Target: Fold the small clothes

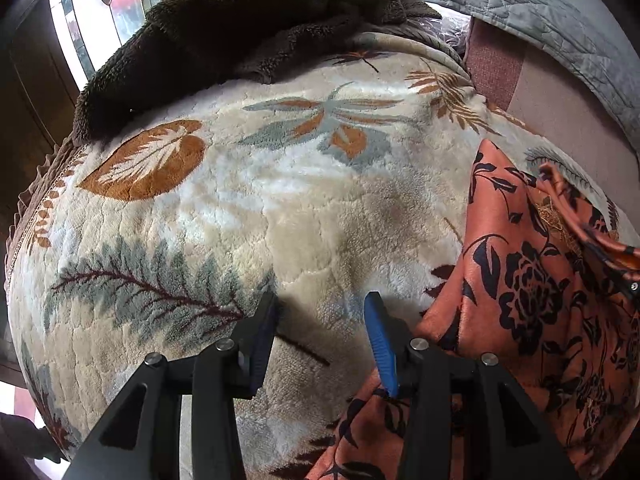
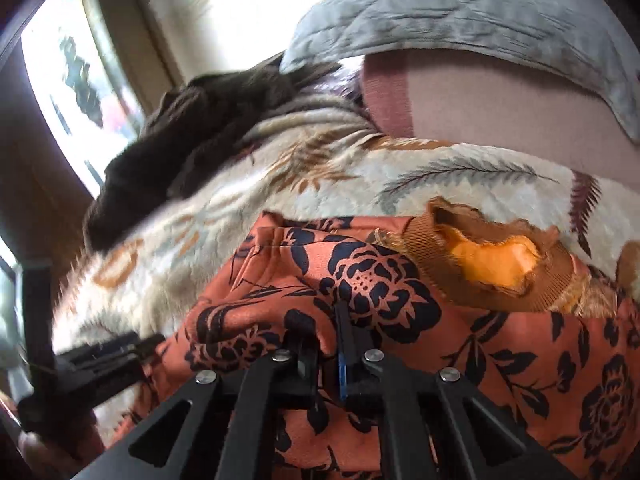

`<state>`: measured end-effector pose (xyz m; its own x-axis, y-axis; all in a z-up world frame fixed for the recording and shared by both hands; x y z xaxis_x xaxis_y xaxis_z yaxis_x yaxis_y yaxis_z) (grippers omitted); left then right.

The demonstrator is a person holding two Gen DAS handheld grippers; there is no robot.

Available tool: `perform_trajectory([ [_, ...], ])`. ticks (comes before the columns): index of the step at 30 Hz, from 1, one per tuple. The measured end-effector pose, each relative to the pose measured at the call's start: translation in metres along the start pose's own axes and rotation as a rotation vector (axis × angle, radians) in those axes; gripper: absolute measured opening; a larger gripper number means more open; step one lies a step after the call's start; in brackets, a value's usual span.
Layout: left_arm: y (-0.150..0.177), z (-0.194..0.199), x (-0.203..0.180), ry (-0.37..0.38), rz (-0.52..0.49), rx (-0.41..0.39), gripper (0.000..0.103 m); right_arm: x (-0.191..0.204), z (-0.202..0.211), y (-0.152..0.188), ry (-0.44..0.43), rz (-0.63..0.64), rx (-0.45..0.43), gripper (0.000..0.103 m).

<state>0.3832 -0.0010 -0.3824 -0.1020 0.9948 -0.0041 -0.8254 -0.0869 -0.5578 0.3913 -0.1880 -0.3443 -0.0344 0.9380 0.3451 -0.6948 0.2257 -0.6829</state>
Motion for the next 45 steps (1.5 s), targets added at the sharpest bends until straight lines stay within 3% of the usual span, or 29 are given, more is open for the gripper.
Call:
perform_trajectory([
  [4,-0.006,0.010,-0.005,-0.001,-0.012,-0.052,0.046,-0.058,0.065,-0.021,-0.039,-0.301,-0.171,0.006],
  [7,-0.007,0.013,-0.012,-0.019,-0.048,-0.075,0.046,-0.117,0.110,-0.011,-0.032,-0.510,-0.251,0.006],
  [12,-0.001,0.008,-0.020,-0.040,-0.070,-0.054,0.046,-0.192,0.147,0.040,0.033,-0.738,-0.238,0.011],
  [15,-0.001,0.010,-0.020,-0.045,-0.062,-0.062,0.046,-0.197,0.148,0.039,-0.043,-0.817,-0.247,0.013],
  [16,-0.001,0.010,-0.021,-0.050,-0.065,-0.063,0.046,-0.195,0.141,0.034,-0.055,-0.825,-0.218,0.029],
  [17,0.000,0.009,-0.021,-0.054,-0.066,-0.059,0.046,-0.190,0.132,0.028,-0.060,-0.824,-0.177,0.069],
  [18,0.001,0.007,-0.021,-0.057,-0.064,-0.051,0.046,-0.182,0.124,0.018,-0.067,-0.816,-0.153,0.087],
  [19,0.002,0.005,-0.022,-0.061,-0.060,-0.041,0.046,-0.174,0.117,0.006,-0.074,-0.793,-0.165,0.094],
  [21,0.003,0.002,-0.023,-0.072,-0.063,-0.030,0.046,-0.152,0.098,-0.020,-0.064,-0.691,-0.161,0.094],
  [23,0.003,0.001,-0.023,-0.081,-0.068,-0.030,0.046,-0.128,0.069,-0.039,-0.024,-0.592,-0.085,0.093],
  [27,0.003,-0.001,-0.023,-0.084,-0.070,-0.025,0.046,-0.101,0.002,-0.062,0.137,-0.453,0.072,0.083],
  [30,0.002,-0.002,-0.023,-0.078,-0.068,-0.019,0.046,-0.094,-0.040,-0.049,0.232,-0.386,0.226,0.078],
  [32,0.001,-0.004,-0.023,-0.074,-0.068,-0.015,0.046,-0.089,-0.063,-0.023,0.284,-0.361,0.359,0.078],
  [33,0.000,-0.005,-0.023,-0.072,-0.070,-0.014,0.046,-0.087,-0.069,-0.015,0.322,-0.336,0.385,0.078],
  [34,0.000,-0.005,-0.023,-0.070,-0.070,-0.012,0.046,-0.088,-0.073,-0.008,0.366,-0.300,0.396,0.075],
  [35,0.000,-0.005,-0.023,-0.067,-0.069,-0.011,0.046,-0.090,-0.073,-0.003,0.415,-0.263,0.407,0.058],
  [36,0.001,-0.005,-0.023,-0.065,-0.069,-0.012,0.046,-0.094,-0.068,0.000,0.459,-0.235,0.403,0.049],
  [38,0.001,-0.004,-0.022,-0.064,-0.072,-0.014,0.046,-0.098,-0.056,0.003,0.453,-0.233,0.383,0.019],
  [39,0.001,-0.003,-0.022,-0.062,-0.070,-0.015,0.046,-0.102,-0.048,0.006,0.435,-0.251,0.383,0.012],
  [40,0.001,-0.002,-0.022,-0.061,-0.067,-0.016,0.046,-0.106,-0.039,0.009,0.412,-0.281,0.374,0.008],
  [45,0.001,0.001,-0.019,-0.055,-0.052,-0.018,0.046,-0.124,0.029,0.028,0.365,-0.384,0.265,0.007],
])
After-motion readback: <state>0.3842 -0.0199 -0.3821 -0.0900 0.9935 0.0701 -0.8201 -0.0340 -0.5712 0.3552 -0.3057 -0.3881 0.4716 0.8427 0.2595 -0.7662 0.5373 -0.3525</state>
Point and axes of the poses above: each gripper's, at about its wrist camera, not at the fingertips, and z roughly against the way its jaws point, x to its left, y to its underside, the point moved 10 cm from there along -z, roughly the way its jaws point, and after that the axes turned 4 degrees about -x, right-handed, at the moved point
